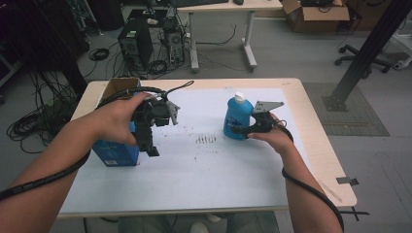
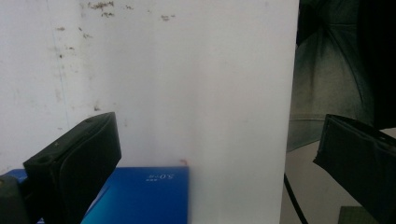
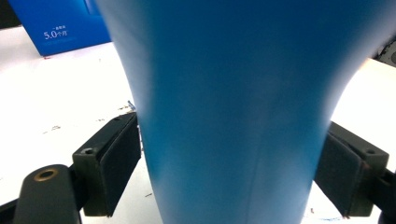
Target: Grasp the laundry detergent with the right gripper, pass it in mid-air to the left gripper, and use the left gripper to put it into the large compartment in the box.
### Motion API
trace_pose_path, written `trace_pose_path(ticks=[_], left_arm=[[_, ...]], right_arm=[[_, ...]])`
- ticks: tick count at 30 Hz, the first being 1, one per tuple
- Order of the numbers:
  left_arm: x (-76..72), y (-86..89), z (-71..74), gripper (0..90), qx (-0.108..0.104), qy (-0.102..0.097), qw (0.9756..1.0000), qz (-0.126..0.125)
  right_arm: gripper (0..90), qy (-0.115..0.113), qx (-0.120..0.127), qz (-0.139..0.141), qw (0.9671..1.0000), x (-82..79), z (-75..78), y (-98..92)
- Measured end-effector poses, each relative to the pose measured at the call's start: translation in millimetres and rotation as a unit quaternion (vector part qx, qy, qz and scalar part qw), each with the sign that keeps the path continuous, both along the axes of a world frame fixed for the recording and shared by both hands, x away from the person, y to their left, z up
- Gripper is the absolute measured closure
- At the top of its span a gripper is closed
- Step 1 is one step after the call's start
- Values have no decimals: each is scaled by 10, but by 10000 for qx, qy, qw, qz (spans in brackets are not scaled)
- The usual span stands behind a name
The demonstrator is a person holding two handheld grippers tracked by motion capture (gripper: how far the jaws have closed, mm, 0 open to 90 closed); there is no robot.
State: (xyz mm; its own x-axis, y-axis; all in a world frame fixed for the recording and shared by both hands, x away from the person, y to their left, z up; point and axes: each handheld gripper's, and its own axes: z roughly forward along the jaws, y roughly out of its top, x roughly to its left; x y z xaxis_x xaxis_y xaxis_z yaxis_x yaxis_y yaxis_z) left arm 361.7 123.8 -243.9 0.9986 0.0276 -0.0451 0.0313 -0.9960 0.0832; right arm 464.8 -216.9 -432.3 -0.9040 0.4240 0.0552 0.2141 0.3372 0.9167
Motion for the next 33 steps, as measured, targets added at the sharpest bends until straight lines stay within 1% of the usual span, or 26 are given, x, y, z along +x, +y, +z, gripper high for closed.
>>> trace_pose_path(ticks=[2,3,7,12,25,33], left_arm=[[0,-4,8,2,1,-6,10000,5],[2,-9,18,2,30,5,10000,6],[1,-15,17,2,11,-12,10000,10],[14,-26,6,2,52,10,10000,4],[20,-37,10,3,40,6,10000,11],[18,-45,14,2,52,-6,10000,6]], right_arm=[[178,-24,-16,7,10000,0,-5,3],[183,-34,-4,20,10000,0,-5,3],[205,-104,55,-12,9999,-2,-4,-5],[261,-173,53,-3,9998,-7,-18,-5],[408,-283,63,64,9996,-16,-40,15],[435,-293,96,83,9995,-18,-42,10]])
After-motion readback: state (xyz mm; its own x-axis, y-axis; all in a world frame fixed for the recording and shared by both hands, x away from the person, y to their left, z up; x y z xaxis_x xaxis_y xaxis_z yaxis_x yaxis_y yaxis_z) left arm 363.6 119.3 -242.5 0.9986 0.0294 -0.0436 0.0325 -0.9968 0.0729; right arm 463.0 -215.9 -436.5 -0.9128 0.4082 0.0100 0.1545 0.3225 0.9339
